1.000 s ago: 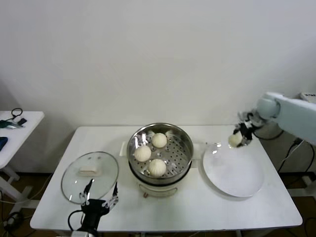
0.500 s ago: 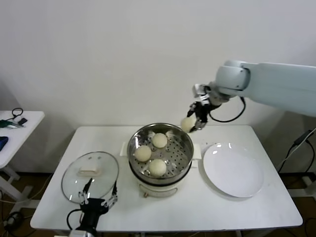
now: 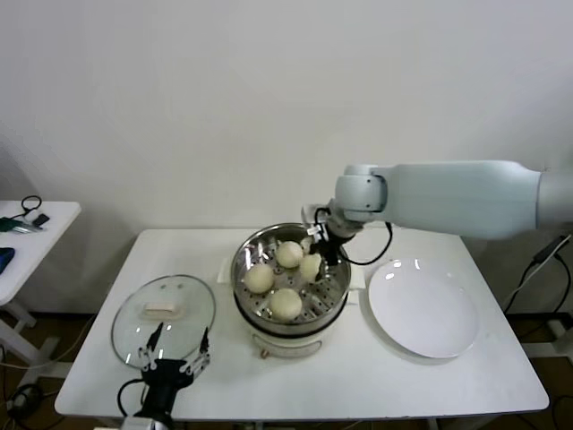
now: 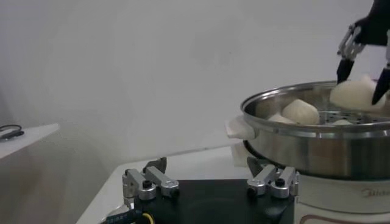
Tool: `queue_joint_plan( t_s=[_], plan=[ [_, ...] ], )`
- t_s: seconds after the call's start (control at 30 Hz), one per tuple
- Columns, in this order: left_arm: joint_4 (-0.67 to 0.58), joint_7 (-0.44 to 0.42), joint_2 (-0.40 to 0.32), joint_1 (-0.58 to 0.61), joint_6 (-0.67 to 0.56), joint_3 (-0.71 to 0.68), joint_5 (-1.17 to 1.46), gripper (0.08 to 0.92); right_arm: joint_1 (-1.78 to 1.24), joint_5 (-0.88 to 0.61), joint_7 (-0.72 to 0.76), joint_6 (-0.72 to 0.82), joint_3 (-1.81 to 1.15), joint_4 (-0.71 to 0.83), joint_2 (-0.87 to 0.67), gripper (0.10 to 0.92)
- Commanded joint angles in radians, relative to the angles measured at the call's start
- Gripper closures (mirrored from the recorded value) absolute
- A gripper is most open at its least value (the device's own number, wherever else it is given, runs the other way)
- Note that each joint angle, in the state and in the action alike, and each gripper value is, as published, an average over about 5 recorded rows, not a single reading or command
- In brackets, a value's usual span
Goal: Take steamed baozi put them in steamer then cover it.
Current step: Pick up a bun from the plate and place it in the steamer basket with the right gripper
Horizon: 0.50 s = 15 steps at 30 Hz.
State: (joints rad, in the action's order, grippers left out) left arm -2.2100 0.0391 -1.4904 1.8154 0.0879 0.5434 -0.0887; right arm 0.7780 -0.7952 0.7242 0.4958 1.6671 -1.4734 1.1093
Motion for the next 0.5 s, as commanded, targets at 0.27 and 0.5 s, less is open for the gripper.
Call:
queue_joint_plan(
  t_s=[0.27, 0.5],
  plan=[
    [-0.009, 0.0, 0.0, 0.006, 0.001, -0.004, 0.0, 0.177, -0.08, 0.03, -0.03, 0.027, 0.006, 0.041, 0.047, 0.354],
    [-0.017, -0.002, 0.005, 0.009, 0.008, 0.0, -0.001, 0.177, 0.013, 0.011, 0.019, -0.033, -0.033, 0.044, 0.001, 0.214]
  ],
)
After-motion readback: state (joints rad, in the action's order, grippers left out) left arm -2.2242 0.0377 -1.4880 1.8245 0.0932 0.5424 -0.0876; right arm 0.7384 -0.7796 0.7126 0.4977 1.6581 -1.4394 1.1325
